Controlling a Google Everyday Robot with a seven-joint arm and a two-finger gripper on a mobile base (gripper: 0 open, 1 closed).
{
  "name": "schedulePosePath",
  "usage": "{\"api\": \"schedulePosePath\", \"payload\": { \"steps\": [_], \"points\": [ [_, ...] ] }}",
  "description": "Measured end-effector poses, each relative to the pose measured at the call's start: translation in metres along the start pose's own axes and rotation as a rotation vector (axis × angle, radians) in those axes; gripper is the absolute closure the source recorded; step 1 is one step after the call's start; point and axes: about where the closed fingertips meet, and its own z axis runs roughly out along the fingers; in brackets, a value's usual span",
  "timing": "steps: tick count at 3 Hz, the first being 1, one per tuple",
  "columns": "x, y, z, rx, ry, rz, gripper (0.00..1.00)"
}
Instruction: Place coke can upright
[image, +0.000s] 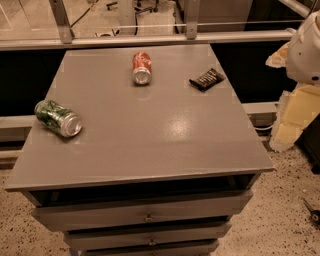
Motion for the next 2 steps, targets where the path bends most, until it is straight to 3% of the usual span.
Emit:
{"api": "schedulePosePath", "payload": {
  "steps": [1, 2],
  "points": [
    [0.0, 0.0, 0.0, 0.0, 0.0, 0.0, 0.0],
    [-0.01, -0.015, 0.01, 0.016, -0.016, 0.003, 0.0]
  ]
}}
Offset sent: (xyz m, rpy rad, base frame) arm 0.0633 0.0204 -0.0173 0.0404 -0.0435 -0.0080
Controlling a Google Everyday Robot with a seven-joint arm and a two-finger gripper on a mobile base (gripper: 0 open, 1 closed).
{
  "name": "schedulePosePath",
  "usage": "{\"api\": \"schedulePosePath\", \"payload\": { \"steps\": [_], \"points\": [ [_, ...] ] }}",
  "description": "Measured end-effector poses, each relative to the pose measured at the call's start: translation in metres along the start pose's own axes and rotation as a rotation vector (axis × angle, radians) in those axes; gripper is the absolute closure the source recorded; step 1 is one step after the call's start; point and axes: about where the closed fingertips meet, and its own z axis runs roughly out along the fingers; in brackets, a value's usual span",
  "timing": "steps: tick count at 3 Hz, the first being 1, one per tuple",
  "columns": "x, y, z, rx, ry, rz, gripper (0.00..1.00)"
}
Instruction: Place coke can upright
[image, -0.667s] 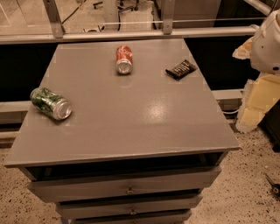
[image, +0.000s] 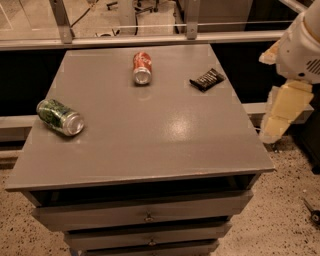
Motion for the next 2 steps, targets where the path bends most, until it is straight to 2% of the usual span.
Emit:
{"api": "schedulePosePath", "payload": {
  "steps": [1, 2],
  "points": [
    [-0.025, -0.044, 0.03, 0.026, -0.029, 0.023, 0.0],
    [-0.059, -0.1, 0.066, 0.038, -0.084, 0.084, 0.0]
  ]
}}
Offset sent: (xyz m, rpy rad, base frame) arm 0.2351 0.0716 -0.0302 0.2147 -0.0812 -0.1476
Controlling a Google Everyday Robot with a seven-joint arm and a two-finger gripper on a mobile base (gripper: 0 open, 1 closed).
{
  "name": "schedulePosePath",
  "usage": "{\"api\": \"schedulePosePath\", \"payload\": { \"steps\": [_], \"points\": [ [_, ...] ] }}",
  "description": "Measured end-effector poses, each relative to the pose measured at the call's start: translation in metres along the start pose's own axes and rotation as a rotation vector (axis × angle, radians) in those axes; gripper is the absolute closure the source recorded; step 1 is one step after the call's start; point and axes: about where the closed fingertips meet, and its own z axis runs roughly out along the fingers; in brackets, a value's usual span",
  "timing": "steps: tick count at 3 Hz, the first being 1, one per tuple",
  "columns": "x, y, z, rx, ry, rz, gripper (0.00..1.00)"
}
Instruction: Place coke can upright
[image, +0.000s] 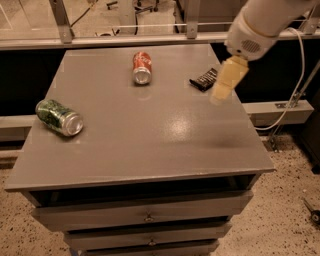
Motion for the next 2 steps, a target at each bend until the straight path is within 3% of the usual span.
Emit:
{"api": "schedulePosePath", "payload": {
  "steps": [1, 2],
  "points": [
    [-0.033, -0.052, 0.042, 0.006, -0.061, 0.116, 0.0],
    [-0.065, -0.089, 0.075, -0.004, -0.127, 0.256, 0.0]
  ]
}}
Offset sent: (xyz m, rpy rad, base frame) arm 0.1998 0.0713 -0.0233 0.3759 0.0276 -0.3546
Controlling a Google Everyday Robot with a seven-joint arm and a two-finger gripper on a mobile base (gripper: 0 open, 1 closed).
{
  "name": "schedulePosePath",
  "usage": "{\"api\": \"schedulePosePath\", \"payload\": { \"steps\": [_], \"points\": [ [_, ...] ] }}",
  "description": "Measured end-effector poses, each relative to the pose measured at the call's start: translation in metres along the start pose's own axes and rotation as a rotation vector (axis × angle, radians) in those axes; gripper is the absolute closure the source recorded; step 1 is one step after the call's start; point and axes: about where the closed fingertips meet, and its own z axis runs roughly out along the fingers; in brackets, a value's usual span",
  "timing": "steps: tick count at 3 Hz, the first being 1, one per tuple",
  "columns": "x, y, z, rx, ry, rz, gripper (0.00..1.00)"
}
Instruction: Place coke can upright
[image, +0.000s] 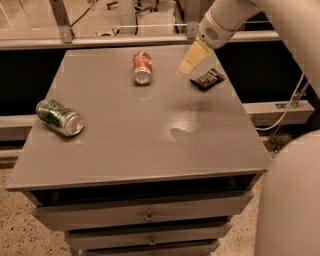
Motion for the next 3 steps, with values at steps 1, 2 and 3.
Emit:
{"api": "schedulePosePath", "payload": {
  "steps": [1, 2, 3],
  "points": [
    [-0.032, -0.014, 0.026, -0.002, -0.065, 0.139, 0.0],
    [-0.065, -0.014, 0.04, 0.013, -0.105, 0.258, 0.0],
    [-0.094, -0.001, 0.056, 0.022, -0.103, 0.346, 0.0]
  ]
}}
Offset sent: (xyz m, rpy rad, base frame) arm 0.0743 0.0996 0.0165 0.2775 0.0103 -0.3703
